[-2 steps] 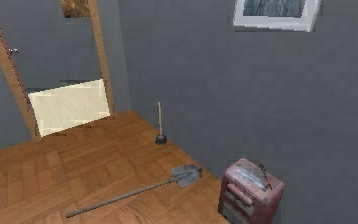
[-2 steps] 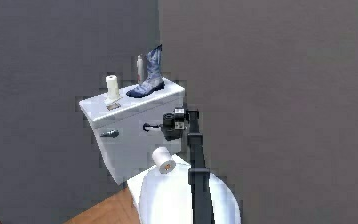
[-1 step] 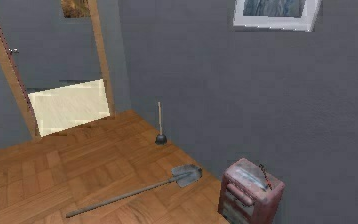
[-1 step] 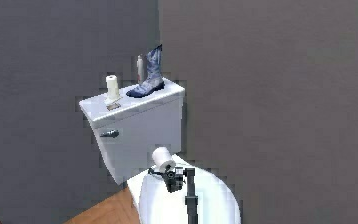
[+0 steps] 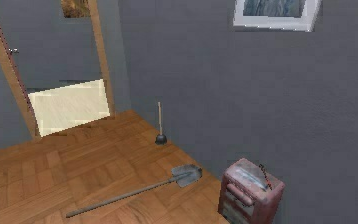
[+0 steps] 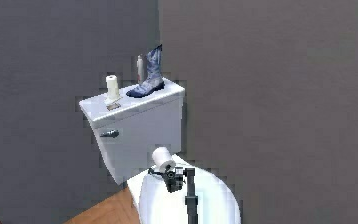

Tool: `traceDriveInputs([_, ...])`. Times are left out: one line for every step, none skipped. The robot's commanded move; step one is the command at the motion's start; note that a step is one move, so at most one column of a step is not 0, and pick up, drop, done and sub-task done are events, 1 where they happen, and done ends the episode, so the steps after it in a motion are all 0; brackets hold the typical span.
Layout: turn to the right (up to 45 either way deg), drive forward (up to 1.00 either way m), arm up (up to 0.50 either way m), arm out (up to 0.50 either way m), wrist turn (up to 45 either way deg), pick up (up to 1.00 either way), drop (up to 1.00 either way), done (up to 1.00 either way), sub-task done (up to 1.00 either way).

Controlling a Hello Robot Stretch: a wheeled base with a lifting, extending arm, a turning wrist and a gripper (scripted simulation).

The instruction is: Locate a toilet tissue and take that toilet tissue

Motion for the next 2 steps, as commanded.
traceDriveInputs([0.0,0.0,0.1,0.0,0.0,0.0,0.0,0.0,0.0])
traceDriveInputs([0.0,0.0,0.0,0.0,0.0,0.0,0.0,1.0,0.0])
